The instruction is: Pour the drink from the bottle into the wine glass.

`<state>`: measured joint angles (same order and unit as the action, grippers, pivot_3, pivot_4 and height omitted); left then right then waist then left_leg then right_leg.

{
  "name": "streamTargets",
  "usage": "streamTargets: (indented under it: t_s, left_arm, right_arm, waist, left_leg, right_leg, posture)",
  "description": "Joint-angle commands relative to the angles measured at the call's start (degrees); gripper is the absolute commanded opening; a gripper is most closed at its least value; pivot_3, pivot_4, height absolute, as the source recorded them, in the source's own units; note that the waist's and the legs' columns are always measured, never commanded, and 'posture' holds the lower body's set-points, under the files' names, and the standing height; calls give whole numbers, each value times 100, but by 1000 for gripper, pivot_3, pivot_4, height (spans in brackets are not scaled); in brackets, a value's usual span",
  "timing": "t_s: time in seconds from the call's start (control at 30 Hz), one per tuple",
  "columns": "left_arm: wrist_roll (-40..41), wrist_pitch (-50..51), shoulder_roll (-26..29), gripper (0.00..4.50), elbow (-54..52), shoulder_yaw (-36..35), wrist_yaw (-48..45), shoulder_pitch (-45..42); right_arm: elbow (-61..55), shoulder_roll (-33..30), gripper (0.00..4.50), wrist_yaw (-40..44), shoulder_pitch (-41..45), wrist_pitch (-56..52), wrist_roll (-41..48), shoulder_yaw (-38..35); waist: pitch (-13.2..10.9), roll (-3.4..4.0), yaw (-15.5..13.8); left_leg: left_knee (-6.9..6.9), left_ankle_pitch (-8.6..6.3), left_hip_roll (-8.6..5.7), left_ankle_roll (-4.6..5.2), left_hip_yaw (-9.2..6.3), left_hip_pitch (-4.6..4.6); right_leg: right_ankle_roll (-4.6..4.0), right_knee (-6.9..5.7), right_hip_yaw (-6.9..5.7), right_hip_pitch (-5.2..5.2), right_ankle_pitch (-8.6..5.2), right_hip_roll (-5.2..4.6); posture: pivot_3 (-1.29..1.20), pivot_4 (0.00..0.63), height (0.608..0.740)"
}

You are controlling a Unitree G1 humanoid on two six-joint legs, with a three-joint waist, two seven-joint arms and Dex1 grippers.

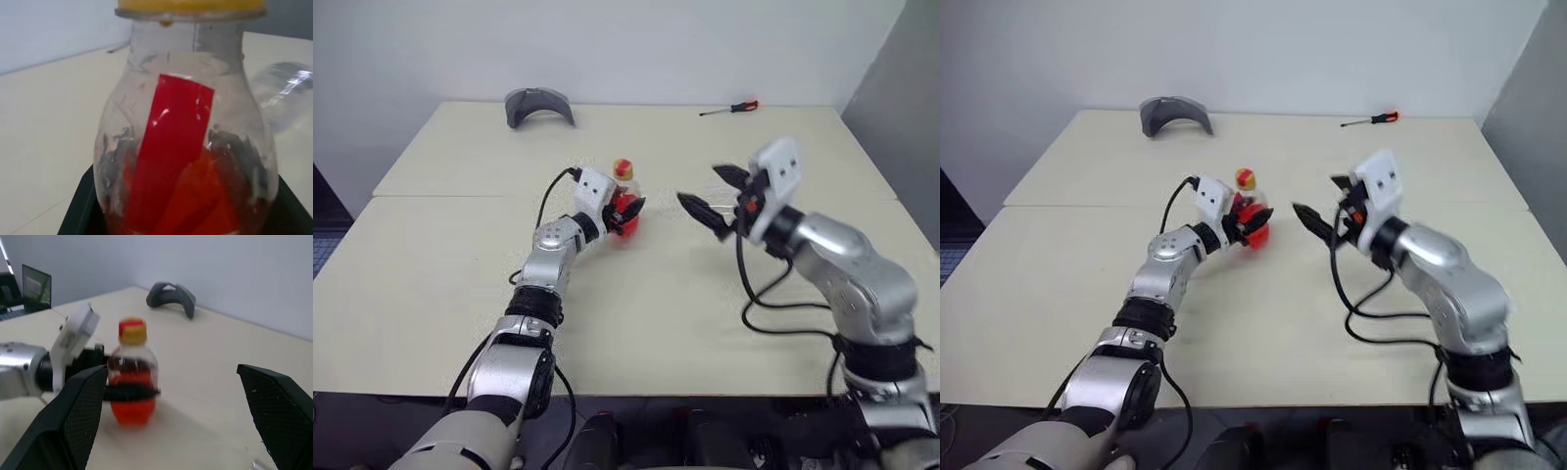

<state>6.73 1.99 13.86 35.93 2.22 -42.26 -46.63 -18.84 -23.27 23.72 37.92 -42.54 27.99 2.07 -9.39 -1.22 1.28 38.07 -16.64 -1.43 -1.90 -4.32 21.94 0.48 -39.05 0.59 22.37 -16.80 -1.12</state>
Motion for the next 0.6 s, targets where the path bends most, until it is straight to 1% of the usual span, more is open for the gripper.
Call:
streamTargets:
  t_s: [0.03,0.17,0.3,0.43,0.53,0.6]
  left_arm:
    - [166,231,126,2067,-713,197,-606,-57]
    - [104,197,158,2065,-638,252,-861,-206]
    - [106,127,109,2047,-534,241,-917,-330]
    - [138,136,56,2029,-470,222,-961,-422]
    - [127,102,30,1970,-391,209,-966,-511]
    - [119,84,17,1957,-351,207,-970,-543]
  right_arm:
    - [442,92,4500,194,394,398,-354,289]
    - [872,329,4500,269,614,524,-421,306]
    - [1048,655,4500,150,763,257,-220,73]
    - [1124,705,4500,157,792,164,-260,11]
    - [1169,781,4500,114,857,74,-175,-116]
    - [1174,824,4112,101,892,10,-121,-183]
  waist:
    - [0,0,21]
    - [0,0,32]
    - [0,0,39]
    - [0,0,37]
    - [0,1,43]
    - [0,1,42]
  left_leg:
    - [0,0,0,0,1,2]
    - [2,0,-2,0,9,5]
    - [3,0,-1,1,11,14]
    - [11,0,-1,1,11,35]
    - [51,1,-2,0,14,92]
    - [69,1,-2,1,18,100]
  right_leg:
    - [0,1,2,2,0,0]
    - [0,5,11,4,0,-5]
    - [-1,-9,16,24,1,-4]
    - [-2,-29,16,46,1,-4]
    - [-2,-70,20,105,1,-4]
    - [-2,-87,24,114,1,-4]
  posture:
    - [0,150,740]
    - [0,150,740]
    - [0,150,740]
    - [0,150,740]
    - [0,150,740]
    - [0,150,740]
